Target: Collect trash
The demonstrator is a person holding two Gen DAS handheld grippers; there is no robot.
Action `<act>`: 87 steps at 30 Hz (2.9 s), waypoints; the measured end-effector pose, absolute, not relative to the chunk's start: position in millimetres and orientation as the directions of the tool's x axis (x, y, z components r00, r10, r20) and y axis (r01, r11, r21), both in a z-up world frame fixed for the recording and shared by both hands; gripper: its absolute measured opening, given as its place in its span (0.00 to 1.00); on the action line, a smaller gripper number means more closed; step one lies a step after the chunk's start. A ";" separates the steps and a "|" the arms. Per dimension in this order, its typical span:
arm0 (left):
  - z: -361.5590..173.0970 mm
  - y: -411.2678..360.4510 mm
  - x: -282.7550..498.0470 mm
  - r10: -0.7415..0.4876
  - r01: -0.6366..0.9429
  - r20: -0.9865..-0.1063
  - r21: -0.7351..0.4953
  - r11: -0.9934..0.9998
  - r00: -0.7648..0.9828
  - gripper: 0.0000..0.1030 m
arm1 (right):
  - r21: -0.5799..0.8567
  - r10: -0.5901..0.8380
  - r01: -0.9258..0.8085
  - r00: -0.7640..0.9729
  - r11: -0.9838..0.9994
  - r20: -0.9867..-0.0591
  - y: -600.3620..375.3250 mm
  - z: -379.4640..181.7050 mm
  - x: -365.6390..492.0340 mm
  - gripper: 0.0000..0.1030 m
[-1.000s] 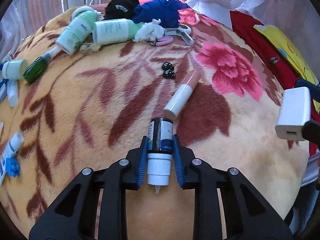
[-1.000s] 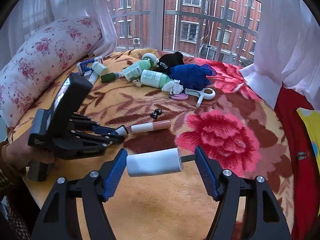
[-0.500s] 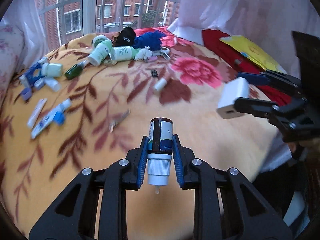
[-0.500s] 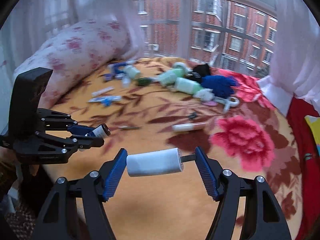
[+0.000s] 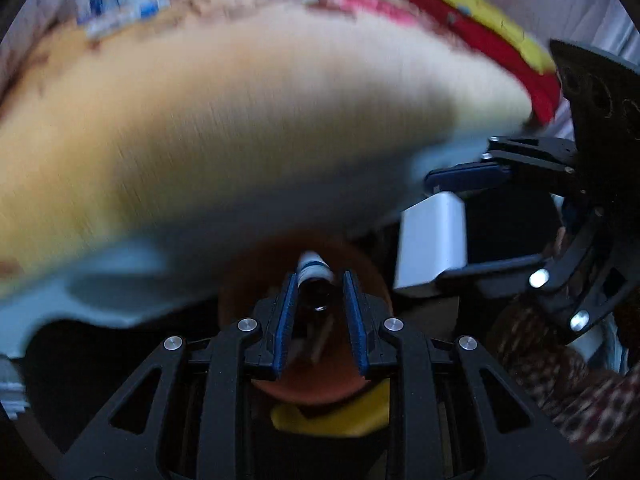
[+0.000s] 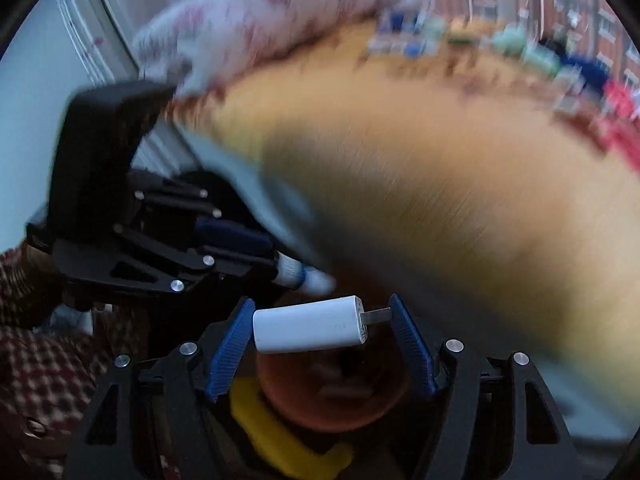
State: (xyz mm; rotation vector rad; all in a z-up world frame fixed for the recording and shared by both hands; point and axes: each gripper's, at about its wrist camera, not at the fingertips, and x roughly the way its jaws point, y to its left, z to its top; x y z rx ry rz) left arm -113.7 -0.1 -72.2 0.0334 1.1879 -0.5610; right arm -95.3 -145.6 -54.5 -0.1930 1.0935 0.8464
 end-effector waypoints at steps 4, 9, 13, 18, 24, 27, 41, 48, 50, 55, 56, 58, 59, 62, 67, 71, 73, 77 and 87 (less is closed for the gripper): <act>-105.5 -3.6 -122.7 -0.370 0.403 -0.915 -0.280 0.871 0.163 0.28 | 0.257 0.447 -0.685 0.112 0.682 -0.888 -132.0 -98.3 -102.1 0.66; -119.3 1.2 -122.8 -0.337 0.337 -0.934 -0.280 0.899 0.123 0.56 | 0.257 0.426 -0.637 0.125 0.727 -0.896 -139.2 -109.7 -95.1 0.82; -111.4 3.7 -121.7 -0.358 0.346 -0.919 -0.287 0.893 0.162 0.56 | 0.270 0.452 -0.605 0.169 0.749 -0.876 -151.9 -98.0 -89.9 0.82; -82.0 0.8 -114.7 -0.356 0.363 -0.890 -0.243 0.900 0.286 0.57 | 0.250 0.478 -0.606 0.247 0.755 -0.843 -162.5 -74.6 -83.9 0.85; -37.4 7.8 -102.8 -0.336 0.325 -0.830 -0.199 0.925 0.446 0.66 | 0.246 0.539 -0.627 0.330 0.739 -0.775 -156.0 -41.9 -79.1 0.86; -18.9 13.2 -95.6 -0.351 0.299 -0.787 -0.221 0.928 0.507 0.67 | 0.208 0.532 -0.633 0.377 0.746 -0.759 -154.8 -29.6 -77.5 0.87; 35.0 8.5 -52.2 -0.292 0.243 -0.657 -0.167 0.955 0.695 0.67 | 0.233 0.406 -0.346 0.606 0.909 -0.684 -222.3 26.6 49.5 0.94; 30.6 3.2 -27.0 -0.289 0.245 -0.658 -0.162 0.956 0.695 0.67 | 0.148 0.184 -0.109 0.603 0.983 -0.776 -234.1 11.0 177.9 0.94; 28.1 4.5 -22.7 -0.275 0.241 -0.661 -0.144 0.960 0.698 0.67 | 0.109 0.142 -0.091 0.582 0.990 -0.801 -227.0 0.8 205.0 0.90; 23.7 14.6 -12.8 -0.268 0.228 -0.667 -0.149 0.962 0.695 0.67 | 0.109 0.105 -0.023 0.532 0.994 -0.840 -211.6 -24.0 254.7 0.81; 22.8 17.7 -10.8 -0.270 0.225 -0.667 -0.156 0.962 0.694 0.67 | 0.109 0.095 -0.003 0.523 0.994 -0.847 -209.8 -26.0 259.5 0.81; 22.0 21.1 -9.4 -0.275 0.222 -0.668 -0.165 0.961 0.692 0.67 | 0.112 0.077 0.041 0.498 0.993 -0.864 -210.1 -36.4 273.5 0.75; 21.7 22.2 -9.3 -0.277 0.223 -0.667 -0.168 0.960 0.692 0.67 | 0.117 0.080 0.047 0.481 0.992 -0.873 -208.4 -41.8 277.5 0.64; 20.5 26.0 -9.9 -0.283 0.222 -0.665 -0.177 0.959 0.691 0.67 | 0.112 0.086 0.025 0.479 0.993 -0.874 -206.0 -48.9 283.0 0.53; 16.4 31.8 -7.7 -0.293 0.212 -0.672 -0.202 0.956 0.681 0.67 | 0.123 0.151 -0.088 0.502 0.988 -0.852 -209.6 -40.8 276.3 0.19; 13.7 36.0 -7.1 -0.300 0.198 -0.675 -0.227 0.954 0.674 0.67 | 0.106 0.162 -0.137 0.507 0.985 -0.847 -212.9 -40.3 270.3 0.18; 12.6 37.1 -7.0 -0.298 0.192 -0.678 -0.228 0.954 0.672 0.67 | 0.077 0.147 -0.157 0.508 0.985 -0.849 -210.9 -42.1 268.5 0.18; 8.9 41.3 -6.6 -0.285 0.183 -0.690 -0.220 0.958 0.665 0.67 | 0.085 0.172 -0.183 0.533 0.979 -0.828 -210.4 -36.1 261.4 0.18; 20.6 85.5 33.6 -0.235 0.117 -0.676 -0.216 0.969 0.698 0.67 | 0.183 0.377 -0.375 0.552 0.909 -0.743 -186.9 1.6 200.4 0.18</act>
